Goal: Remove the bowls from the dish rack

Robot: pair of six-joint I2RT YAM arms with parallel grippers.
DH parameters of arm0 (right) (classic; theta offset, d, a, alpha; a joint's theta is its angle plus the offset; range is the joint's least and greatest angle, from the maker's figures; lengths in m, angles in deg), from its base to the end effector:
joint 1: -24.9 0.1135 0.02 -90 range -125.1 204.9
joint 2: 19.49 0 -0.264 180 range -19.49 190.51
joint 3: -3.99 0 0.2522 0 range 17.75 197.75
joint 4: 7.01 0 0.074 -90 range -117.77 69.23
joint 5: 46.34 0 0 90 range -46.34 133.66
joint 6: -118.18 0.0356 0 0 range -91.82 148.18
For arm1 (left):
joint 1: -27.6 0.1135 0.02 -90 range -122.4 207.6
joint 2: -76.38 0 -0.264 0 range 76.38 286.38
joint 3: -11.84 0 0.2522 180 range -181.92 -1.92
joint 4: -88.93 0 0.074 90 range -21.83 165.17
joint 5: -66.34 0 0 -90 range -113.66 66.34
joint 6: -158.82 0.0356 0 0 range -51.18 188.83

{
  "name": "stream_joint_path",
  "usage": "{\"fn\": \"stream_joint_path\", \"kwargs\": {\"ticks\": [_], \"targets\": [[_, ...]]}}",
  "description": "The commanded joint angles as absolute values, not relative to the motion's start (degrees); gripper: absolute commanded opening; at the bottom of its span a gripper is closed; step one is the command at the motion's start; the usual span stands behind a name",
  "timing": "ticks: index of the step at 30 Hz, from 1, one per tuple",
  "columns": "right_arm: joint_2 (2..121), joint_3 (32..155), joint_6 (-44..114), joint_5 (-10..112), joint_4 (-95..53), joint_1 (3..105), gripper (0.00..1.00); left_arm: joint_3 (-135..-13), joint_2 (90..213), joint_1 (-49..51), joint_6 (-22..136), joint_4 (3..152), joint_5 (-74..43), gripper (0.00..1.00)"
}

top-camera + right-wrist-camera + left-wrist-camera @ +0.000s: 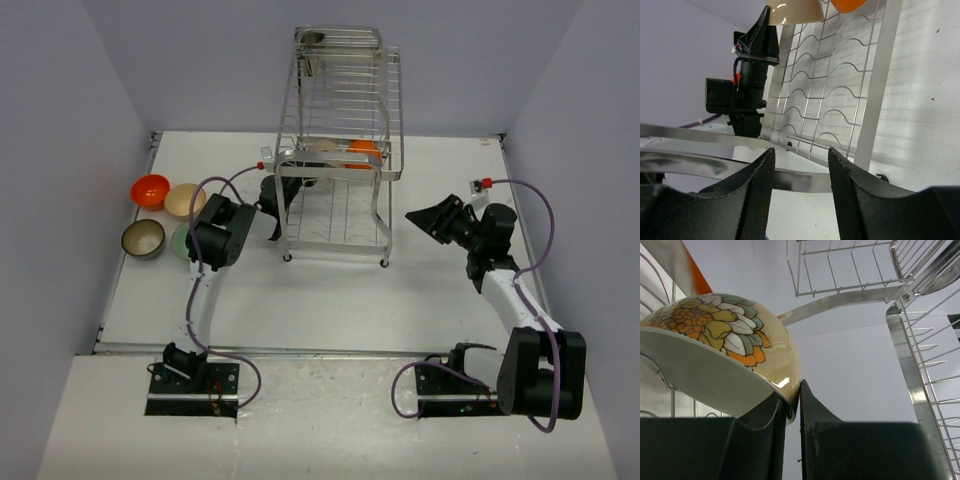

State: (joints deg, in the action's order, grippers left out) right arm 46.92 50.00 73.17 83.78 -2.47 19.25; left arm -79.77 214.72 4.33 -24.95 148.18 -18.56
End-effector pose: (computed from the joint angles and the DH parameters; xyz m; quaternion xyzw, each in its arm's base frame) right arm 0.2492 -0.0016 0.2399 0.1336 0.7659 0.4483 0.4411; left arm 0.4553 -0.1992 0.1291 -0.3325 0.5306 -0.6791 0.3832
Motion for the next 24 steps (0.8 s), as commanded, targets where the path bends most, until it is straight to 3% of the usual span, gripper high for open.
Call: {"fn": "stream_joint_path", "kwargs": {"ticks": [1, 10, 24], "targets": [[46.87, 49.74, 73.44, 85.41, 0.76, 19.01, 0.48, -78.30, 211.30, 4.39, -24.08, 170.70, -15.58, 0.00], [45.99, 50.26, 73.80, 85.76, 0.50, 19.01, 0.48, -78.48, 207.95, 5.45, -23.64, 171.49, -13.64, 0.00], [45.11, 51.94, 72.74, 85.59, -1.88, 19.01, 0.48, -91.84, 211.04, 9.58, -23.99, 167.10, -7.32, 0.00]]}}
